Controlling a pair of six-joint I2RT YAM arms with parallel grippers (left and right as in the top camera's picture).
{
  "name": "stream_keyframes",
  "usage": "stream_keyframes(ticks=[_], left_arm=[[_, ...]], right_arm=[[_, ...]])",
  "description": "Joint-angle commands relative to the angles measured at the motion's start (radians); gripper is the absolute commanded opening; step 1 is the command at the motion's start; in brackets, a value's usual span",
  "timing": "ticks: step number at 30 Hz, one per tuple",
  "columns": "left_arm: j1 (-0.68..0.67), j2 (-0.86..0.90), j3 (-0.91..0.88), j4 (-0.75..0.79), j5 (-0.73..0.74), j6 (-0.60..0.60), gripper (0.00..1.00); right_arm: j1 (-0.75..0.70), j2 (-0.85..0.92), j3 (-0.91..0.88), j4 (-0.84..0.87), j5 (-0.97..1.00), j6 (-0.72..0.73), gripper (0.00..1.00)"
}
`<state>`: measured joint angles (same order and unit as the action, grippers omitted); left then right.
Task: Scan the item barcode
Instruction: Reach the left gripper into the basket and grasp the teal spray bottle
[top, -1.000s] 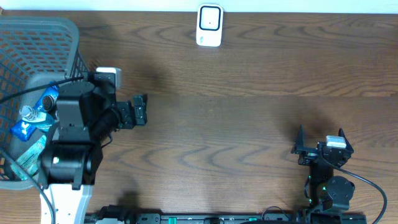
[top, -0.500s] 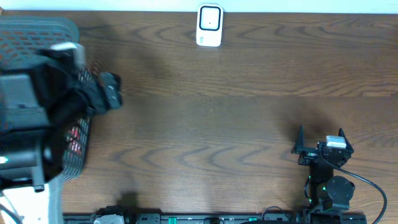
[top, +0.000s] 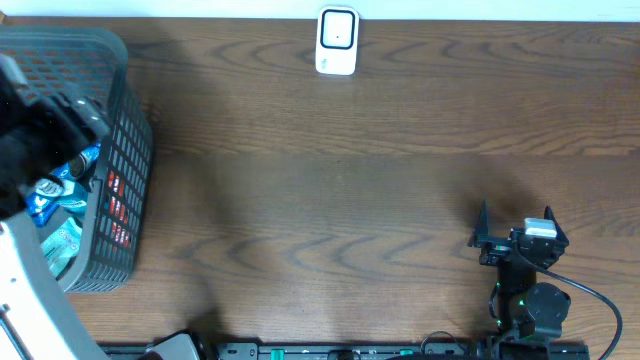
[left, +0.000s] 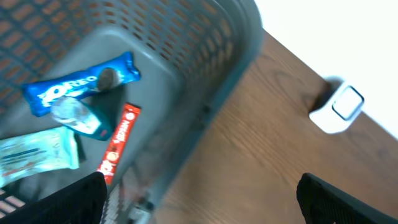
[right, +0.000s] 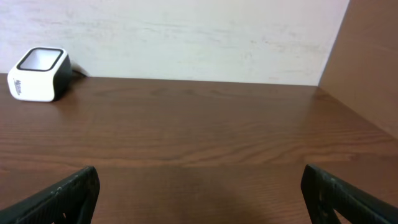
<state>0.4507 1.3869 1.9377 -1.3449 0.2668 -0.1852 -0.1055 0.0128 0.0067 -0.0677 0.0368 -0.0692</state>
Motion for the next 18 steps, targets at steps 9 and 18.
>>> stream_keyframes(ticks=[9, 18], left_arm=[[0.227, 0.133, 0.087, 0.001, 0.013, -0.072, 0.98], [0.228, 0.184, 0.087, 0.008, -0.084, -0.072, 0.98]], right_arm=[[-0.006, -0.004, -0.001, -0.004, 0.003, 0.009, 0.99], [-0.006, -0.004, -0.001, -0.003, 0.003, 0.009, 0.99]])
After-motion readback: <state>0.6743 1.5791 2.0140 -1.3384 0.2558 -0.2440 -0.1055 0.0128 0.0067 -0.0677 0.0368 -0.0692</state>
